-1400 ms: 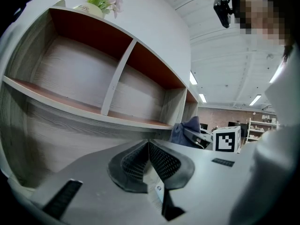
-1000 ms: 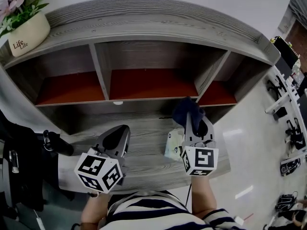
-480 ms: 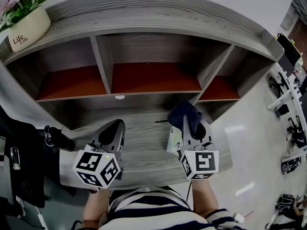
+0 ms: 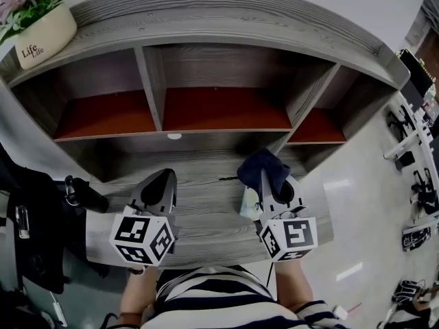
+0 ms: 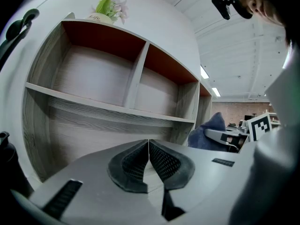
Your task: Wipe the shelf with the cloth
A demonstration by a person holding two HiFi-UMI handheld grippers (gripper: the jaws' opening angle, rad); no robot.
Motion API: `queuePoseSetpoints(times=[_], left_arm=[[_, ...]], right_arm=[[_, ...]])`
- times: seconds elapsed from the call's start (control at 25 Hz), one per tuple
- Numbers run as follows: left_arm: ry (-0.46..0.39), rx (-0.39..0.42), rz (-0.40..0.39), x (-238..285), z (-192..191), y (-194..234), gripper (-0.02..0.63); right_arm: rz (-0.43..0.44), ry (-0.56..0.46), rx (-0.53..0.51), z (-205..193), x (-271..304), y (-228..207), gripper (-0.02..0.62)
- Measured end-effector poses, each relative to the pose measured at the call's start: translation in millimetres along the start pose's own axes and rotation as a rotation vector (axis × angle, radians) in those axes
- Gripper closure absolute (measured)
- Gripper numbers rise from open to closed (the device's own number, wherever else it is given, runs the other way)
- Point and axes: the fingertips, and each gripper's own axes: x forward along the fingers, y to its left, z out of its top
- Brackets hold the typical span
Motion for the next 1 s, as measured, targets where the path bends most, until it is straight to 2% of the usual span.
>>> queuePoseSetpoints(times=[1.0], left_arm=[[-0.002,-0.014,0.024,-3.3,-0.6,7.9,0.589]], right_arm=[[0.052,0.014,0.028,-1.1,3.0,4.5,0.551]])
